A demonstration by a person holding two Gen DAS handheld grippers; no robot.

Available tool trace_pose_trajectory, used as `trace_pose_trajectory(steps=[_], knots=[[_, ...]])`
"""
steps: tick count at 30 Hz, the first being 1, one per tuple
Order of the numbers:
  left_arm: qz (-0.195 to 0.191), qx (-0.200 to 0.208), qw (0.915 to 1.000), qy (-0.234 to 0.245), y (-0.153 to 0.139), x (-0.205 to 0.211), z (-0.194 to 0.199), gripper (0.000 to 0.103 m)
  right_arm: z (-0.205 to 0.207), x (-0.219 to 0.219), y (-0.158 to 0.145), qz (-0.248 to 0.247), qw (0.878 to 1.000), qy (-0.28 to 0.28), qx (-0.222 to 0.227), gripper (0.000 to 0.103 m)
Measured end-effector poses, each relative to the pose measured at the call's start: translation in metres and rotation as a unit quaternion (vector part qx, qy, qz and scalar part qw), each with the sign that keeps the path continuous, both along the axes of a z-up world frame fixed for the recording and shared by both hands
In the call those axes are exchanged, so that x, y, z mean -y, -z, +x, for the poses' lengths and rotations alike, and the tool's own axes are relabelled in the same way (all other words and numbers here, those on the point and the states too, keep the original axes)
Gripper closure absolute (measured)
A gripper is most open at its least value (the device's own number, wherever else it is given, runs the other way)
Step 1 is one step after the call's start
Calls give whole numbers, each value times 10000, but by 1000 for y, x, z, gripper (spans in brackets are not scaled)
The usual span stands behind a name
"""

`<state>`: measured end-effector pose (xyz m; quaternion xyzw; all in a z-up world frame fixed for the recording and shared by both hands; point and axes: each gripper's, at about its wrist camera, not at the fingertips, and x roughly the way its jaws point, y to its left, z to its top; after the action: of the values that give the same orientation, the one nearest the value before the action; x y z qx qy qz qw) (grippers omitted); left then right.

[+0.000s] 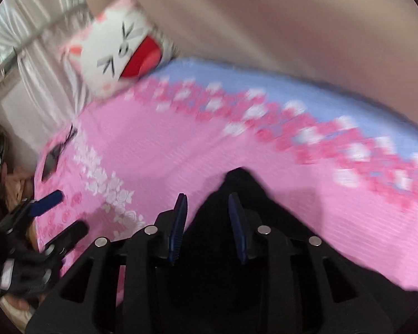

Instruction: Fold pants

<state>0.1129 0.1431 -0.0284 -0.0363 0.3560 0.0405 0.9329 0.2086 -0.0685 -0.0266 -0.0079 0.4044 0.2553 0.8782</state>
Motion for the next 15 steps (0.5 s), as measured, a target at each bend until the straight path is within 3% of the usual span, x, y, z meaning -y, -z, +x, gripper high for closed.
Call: trace_pose_trajectory(steps=[4, 8, 13, 15], knots=[[-2, 26, 9993, 383, 0, 27, 0, 16, -31, 96, -9, -268, 9915, 1270, 132, 73], [-1, -51, 9974, 718, 5, 62, 4, 16, -61, 187, 5, -503, 9693, 2400, -158, 71], [110, -131, 9948, 1001, 8, 100, 2, 16, -65, 193, 15, -420, 9747, 2177, -290, 68], [226, -159, 9940, 1062, 9, 113, 0, 16, -57, 180, 21, -617, 9792, 1924, -206, 26]])
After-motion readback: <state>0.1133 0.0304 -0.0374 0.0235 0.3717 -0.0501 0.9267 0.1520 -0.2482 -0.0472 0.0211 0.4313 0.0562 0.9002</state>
